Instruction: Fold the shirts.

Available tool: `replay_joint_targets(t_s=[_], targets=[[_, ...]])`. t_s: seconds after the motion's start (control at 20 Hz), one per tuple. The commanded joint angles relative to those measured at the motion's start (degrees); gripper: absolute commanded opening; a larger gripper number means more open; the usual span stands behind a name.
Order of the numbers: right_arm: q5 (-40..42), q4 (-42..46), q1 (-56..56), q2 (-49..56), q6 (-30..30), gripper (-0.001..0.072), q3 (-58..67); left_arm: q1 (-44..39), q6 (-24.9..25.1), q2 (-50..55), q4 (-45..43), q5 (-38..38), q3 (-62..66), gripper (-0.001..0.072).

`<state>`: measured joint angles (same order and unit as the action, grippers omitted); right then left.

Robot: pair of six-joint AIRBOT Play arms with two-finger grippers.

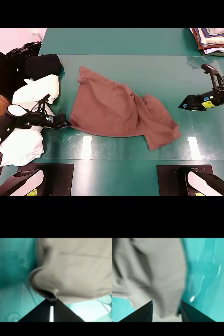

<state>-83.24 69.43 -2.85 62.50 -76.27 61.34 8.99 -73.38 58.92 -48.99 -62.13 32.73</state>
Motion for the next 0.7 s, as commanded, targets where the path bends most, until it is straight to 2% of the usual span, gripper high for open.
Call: replay_joint_targets(t_s=[0.0,0.25,0.45,0.6,0.65], targets=[[-2.2,-1.8,-6.2,6.4,2.9,0.0386,0.0,0.0,0.3,-0.1,0.0,-2.7,5.4,0.0026],[0.7,-5.4,-4.3,20.4,4.9,0.0386,0.0,0.0,0.3,-0.1,0.0,-3.1,6.5,0.0026],[3.9,-5.4,1.5,25.4,5.5,0.0385,0.0,0.0,0.3,-0.1,0.0,-2.8,6.5,0.0026],[5.2,-5.4,3.8,25.6,6.3,0.0254,0.1,0.0,0.3,-0.1,0.0,-2.8,6.5,0.0027],[5.2,-5.4,4.1,25.6,6.8,0.0105,0.1,0.0,0.3,-0.1,0.0,-2.9,6.5,0.0026]])
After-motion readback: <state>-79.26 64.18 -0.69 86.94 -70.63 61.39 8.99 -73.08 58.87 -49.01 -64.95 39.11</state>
